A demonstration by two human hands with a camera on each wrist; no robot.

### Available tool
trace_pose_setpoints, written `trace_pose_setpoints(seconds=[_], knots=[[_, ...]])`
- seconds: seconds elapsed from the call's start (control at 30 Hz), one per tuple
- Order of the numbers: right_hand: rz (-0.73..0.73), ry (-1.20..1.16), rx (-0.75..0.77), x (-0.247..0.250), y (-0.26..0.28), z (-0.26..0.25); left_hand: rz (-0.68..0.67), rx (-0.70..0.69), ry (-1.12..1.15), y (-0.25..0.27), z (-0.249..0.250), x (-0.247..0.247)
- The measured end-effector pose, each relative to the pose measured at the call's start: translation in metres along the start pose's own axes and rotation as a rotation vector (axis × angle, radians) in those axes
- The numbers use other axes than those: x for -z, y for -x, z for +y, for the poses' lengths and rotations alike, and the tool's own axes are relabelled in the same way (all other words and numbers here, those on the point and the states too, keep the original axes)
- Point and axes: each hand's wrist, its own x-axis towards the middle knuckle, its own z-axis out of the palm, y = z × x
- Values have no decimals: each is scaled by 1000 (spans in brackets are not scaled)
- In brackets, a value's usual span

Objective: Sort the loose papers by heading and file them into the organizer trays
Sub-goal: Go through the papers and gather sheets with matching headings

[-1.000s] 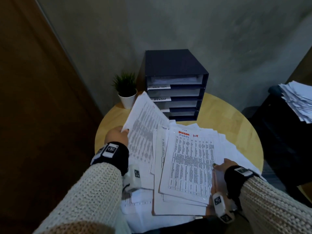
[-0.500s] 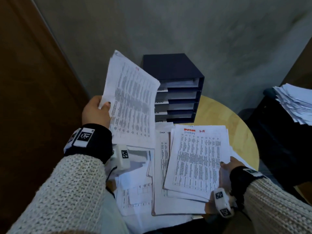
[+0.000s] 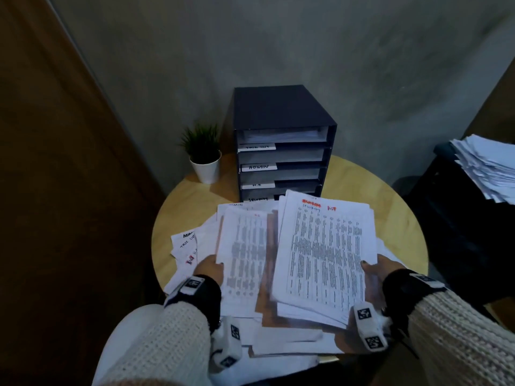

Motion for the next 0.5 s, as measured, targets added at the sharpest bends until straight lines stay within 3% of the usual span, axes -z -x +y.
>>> trace_pose_setpoints(seconds=[0.3,0.37,0.5], knots=[[7,185,35,-16,-5,-12,-120,-91,43,6,22,-40],[3,164,13,-18,-8,-14,-66,-19,-17,4,18,-35],[8,146,7,-20,-11,-15,63,282,-172,-4,-5,-7]])
